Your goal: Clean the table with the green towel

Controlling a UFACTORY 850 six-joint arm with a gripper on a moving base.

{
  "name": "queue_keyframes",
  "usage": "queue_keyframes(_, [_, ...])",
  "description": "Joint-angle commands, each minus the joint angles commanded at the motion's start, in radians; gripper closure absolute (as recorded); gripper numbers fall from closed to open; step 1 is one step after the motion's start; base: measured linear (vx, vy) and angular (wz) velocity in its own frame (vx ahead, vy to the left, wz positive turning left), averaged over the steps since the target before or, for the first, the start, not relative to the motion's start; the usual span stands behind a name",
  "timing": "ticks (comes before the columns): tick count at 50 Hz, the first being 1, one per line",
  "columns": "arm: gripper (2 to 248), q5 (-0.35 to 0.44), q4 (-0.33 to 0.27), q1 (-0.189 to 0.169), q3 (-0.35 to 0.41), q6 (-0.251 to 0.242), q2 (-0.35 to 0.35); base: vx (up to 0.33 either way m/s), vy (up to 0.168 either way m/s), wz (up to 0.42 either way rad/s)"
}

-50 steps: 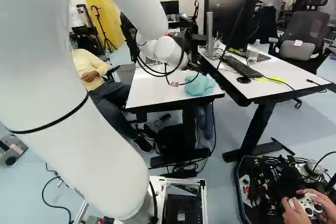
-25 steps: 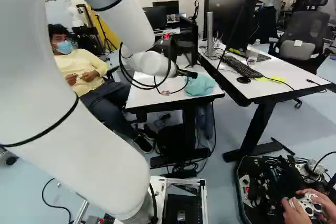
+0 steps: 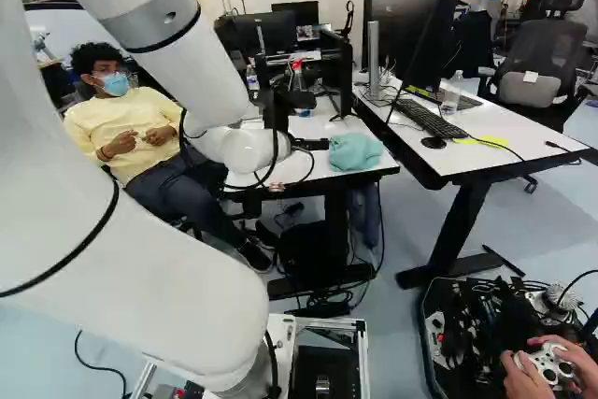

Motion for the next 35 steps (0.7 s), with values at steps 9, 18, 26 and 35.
queue_keyframes(9, [3,0.058,-0.008,0.032,0.056,0.0,0.026,0.0,0.0,0.0])
queue_keyframes(18, [3,0.108,-0.016,0.059,0.103,0.0,0.049,0.0,0.0,0.0])
queue_keyframes(26, [3,0.144,-0.021,0.078,0.137,0.0,0.065,0.0,0.0,0.0])
queue_keyframes(35, [3,0.176,-0.025,0.096,0.168,0.0,0.079,0.0,0.0,0.0])
